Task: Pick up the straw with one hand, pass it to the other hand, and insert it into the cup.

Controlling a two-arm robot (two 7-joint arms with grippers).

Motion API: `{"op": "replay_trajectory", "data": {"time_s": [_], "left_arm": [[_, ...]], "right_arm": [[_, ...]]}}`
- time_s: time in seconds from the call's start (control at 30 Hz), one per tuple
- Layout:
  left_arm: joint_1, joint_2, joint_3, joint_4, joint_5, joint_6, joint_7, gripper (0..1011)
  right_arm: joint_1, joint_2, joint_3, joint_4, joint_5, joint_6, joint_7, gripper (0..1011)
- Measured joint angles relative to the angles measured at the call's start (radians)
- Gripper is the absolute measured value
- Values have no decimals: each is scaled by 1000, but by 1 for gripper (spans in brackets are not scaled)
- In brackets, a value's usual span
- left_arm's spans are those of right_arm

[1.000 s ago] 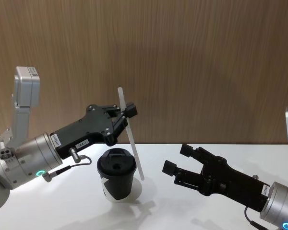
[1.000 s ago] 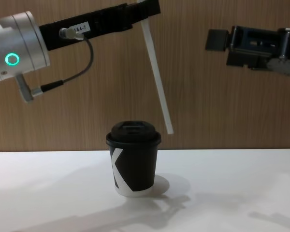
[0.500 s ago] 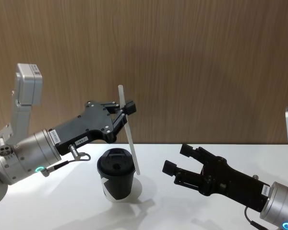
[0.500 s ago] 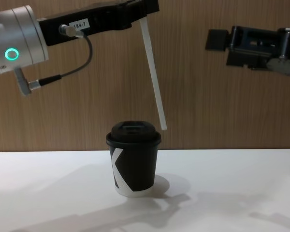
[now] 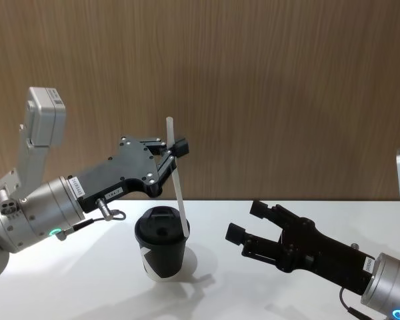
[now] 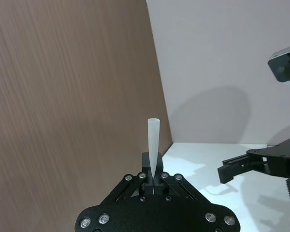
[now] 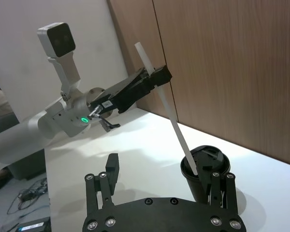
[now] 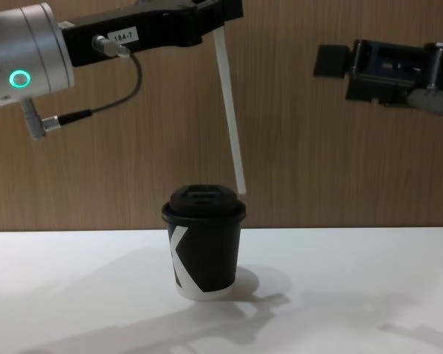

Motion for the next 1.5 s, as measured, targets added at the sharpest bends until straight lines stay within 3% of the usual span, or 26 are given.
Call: {"op": "replay_trajectory", "data": {"time_s": [1.07, 1.5], "left_arm": [[38, 12, -40, -34, 75, 20, 93, 5], [68, 32, -74, -80, 79, 51, 129, 5]], "right_arm": [[0, 0, 0, 0, 0, 0, 0, 1001], [0, 0, 0, 0, 0, 0, 0, 1001]]}}
